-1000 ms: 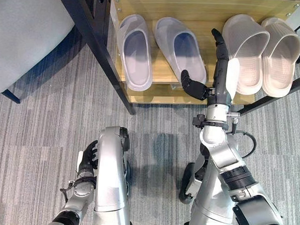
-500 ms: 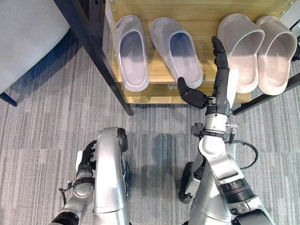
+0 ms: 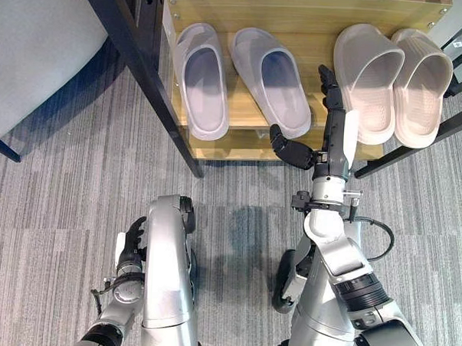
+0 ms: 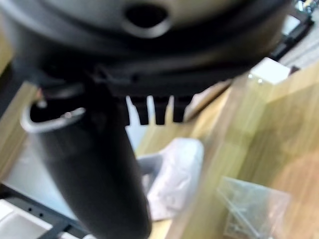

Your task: Arrange the slippers neatly on the shoe rack.

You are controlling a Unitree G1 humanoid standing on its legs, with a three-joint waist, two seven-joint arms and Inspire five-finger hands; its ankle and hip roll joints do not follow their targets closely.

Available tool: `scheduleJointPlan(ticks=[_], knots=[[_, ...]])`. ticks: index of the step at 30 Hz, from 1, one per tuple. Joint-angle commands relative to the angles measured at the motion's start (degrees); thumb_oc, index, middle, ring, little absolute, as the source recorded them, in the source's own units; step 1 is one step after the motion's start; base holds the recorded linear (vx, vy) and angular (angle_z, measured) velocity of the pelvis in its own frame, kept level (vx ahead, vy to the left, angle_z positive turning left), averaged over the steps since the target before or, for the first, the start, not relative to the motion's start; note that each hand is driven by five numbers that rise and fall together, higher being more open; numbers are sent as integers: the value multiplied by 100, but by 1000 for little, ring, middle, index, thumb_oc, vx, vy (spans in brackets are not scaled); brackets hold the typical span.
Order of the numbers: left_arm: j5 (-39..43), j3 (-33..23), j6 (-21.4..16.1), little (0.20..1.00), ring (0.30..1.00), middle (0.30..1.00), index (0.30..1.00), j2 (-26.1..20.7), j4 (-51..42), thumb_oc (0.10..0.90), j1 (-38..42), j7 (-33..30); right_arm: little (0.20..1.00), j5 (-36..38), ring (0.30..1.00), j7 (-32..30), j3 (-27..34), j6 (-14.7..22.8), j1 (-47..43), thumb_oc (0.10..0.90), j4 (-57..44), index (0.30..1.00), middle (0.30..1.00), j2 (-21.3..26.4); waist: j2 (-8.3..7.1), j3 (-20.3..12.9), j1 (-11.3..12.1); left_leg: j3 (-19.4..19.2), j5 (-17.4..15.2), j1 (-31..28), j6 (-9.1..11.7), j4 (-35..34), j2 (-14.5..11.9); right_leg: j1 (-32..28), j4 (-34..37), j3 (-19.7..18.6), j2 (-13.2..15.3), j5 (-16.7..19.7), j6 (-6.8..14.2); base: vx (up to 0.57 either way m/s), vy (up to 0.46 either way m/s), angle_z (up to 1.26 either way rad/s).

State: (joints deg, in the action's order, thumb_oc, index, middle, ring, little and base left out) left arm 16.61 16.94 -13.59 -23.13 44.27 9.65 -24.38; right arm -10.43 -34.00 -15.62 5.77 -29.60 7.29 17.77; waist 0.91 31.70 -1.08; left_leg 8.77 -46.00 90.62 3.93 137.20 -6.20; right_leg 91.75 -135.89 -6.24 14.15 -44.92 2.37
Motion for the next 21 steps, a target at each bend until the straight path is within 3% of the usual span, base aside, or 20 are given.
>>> scheduleJointPlan(ticks=[1,6,13,21], knots=[[-296,427,-237,900,900,900,900,287,-95,800,-30,57,900,243,900,-106,-224,493,21,800,-230,900,900,-217,125,-191,90,193,36,-66,-414,-85,141,-180,27,-425,2,42,-245,0,0,0],[-277,401,-210,900,900,900,900,271,-60,800,7,84,900,468,900,47,-325,479,-26,800,-163,900,900,-247,121,-191,96,215,52,-66,-402,-82,141,-180,22,-427,-10,43,-241,0,0,0],[-340,375,-72,900,900,900,900,252,72,800,98,88,900,1510,900,655,-716,667,113,800,-382,900,900,-401,87,-191,107,221,69,-66,-377,-98,131,-180,27,-418,-23,71,-246,0,0,0],[-560,375,25,900,900,900,900,244,151,800,150,29,900,1699,900,890,-920,637,117,800,-449,900,900,-381,79,-191,109,236,86,-66,-369,-127,128,-180,43,-408,-27,83,-233,-1,-1,-1]])
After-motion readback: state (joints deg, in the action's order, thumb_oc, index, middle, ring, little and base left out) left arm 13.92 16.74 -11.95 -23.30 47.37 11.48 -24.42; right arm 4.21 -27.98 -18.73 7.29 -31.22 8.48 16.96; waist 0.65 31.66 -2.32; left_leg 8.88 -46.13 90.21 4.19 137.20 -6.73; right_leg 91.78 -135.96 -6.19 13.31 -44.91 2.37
